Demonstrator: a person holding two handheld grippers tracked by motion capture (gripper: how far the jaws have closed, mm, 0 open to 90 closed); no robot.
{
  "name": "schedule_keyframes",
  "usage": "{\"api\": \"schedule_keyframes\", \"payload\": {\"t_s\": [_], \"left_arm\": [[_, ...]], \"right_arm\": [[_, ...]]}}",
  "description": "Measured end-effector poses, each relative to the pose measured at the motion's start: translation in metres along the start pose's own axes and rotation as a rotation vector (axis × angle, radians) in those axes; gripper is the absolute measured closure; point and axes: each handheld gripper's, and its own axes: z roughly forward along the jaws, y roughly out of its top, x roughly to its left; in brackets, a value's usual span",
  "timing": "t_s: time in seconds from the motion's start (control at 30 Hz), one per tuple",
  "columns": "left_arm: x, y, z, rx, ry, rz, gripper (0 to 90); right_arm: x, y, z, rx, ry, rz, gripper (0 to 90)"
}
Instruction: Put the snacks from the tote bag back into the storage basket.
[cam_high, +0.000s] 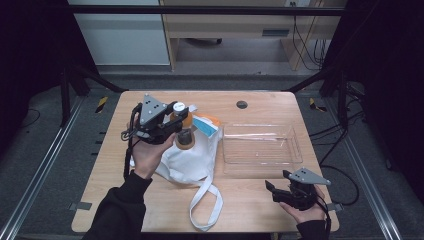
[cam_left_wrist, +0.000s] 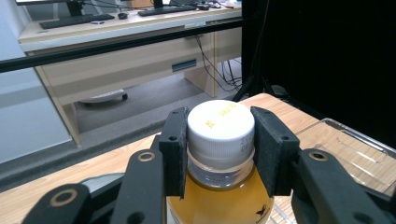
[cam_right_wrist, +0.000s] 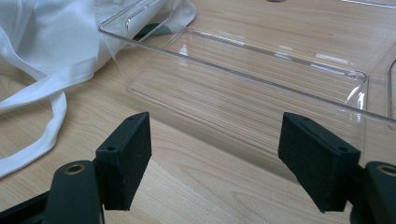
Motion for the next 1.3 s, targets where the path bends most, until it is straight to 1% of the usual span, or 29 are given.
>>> {"api": "schedule_keyframes", "payload": {"t_s": [0.03, 0.1, 0.27, 0.33, 0.37, 0.4, 0.43, 0.47, 0.53, 0.57, 0.67, 0.7, 0.73, 0.77, 0.8, 0.83, 0.87, 0.93, 1.1, 1.2, 1.3], "left_arm": [[0.0, 0.0, 0.0, 0.0, 0.0, 0.0, 58.8], [-0.006, 0.002, 0.002, -0.004, -0.012, 0.005, 58.7], [-0.013, 0.003, 0.005, -0.007, -0.024, 0.004, 58.8], [-0.019, 0.004, 0.008, -0.008, -0.034, 0.009, 58.8], [-0.02, 0.005, 0.009, -0.016, -0.032, 0.02, 58.8], [-0.022, 0.006, 0.01, -0.013, -0.033, 0.025, 58.8], [-0.022, 0.006, 0.01, -0.013, -0.033, 0.025, 58.8], [-0.025, 0.006, 0.011, -0.008, -0.044, 0.015, 58.8], [-0.03, 0.007, 0.015, -0.016, -0.047, 0.025, 58.8], [-0.03, 0.007, 0.015, -0.016, -0.047, 0.025, 58.8], [-0.038, 0.009, 0.019, -0.018, -0.064, 0.025, 58.8], [-0.038, 0.009, 0.019, -0.018, -0.064, 0.025, 58.8], [-0.043, 0.01, 0.022, -0.013, -0.079, 0.011, 58.8], [-0.043, 0.01, 0.022, -0.013, -0.079, 0.011, 58.8], [-0.046, 0.011, 0.025, -0.02, -0.079, 0.022, 58.8], [-0.046, 0.011, 0.025, -0.02, -0.079, 0.022, 58.8], [-0.05, 0.012, 0.027, -0.018, -0.089, 0.016, 58.8], [-0.052, 0.012, 0.028, -0.013, -0.091, 0.022, 58.8], [-0.059, 0.014, 0.034, -0.014, -0.102, 0.018, 58.8], [-0.065, 0.015, 0.038, -0.014, -0.113, 0.023, 58.8], [-0.068, 0.015, 0.04, -0.013, -0.116, 0.027, 58.8]], "right_arm": [[0.0, 0.0, 0.0, 0.0, 0.0, 0.0, 25.9], [0.0, 0.0, 0.0, 0.002, 0.001, 0.001, 25.9], [0.0, 0.0, 0.0, 0.002, 0.001, 0.0, 25.9], [0.0, 0.0, 0.0, 0.001, 0.001, -0.002, 25.9], [0.0, 0.0, 0.0, 0.003, 0.003, 0.001, 25.9], [0.0, 0.0, 0.0, 0.003, 0.003, 0.0, 25.9], [0.0, 0.0, 0.0, 0.003, 0.003, 0.0, 25.9], [0.0, 0.0, 0.0, 0.001, 0.002, -0.001, 25.9], [0.0, 0.0, 0.0, -0.001, 0.002, 0.0, 25.9], [0.0, 0.0, 0.0, -0.001, 0.002, 0.0, 25.9], [0.0, 0.0, 0.001, -0.001, 0.002, 0.001, 26.0], [0.0, 0.0, 0.001, -0.001, 0.002, 0.001, 26.0], [0.0, 0.0, 0.001, -0.002, 0.002, -0.002, 25.9], [0.001, 0.0, 0.001, -0.001, 0.005, 0.002, 25.9], [0.001, 0.0, 0.0, 0.001, 0.005, 0.002, 25.9], [0.001, 0.0, 0.0, 0.001, 0.005, 0.002, 25.9], [0.001, 0.0, 0.0, 0.001, 0.005, 0.002, 25.9], [0.001, 0.0, 0.0, 0.0, 0.005, 0.001, 26.0], [0.001, 0.0, 0.001, 0.0, 0.002, -0.003, 25.9], [0.001, 0.0, 0.001, 0.003, 0.001, -0.007, 25.9], [0.001, 0.0, 0.001, 0.003, 0.0, -0.008, 25.9]]}}
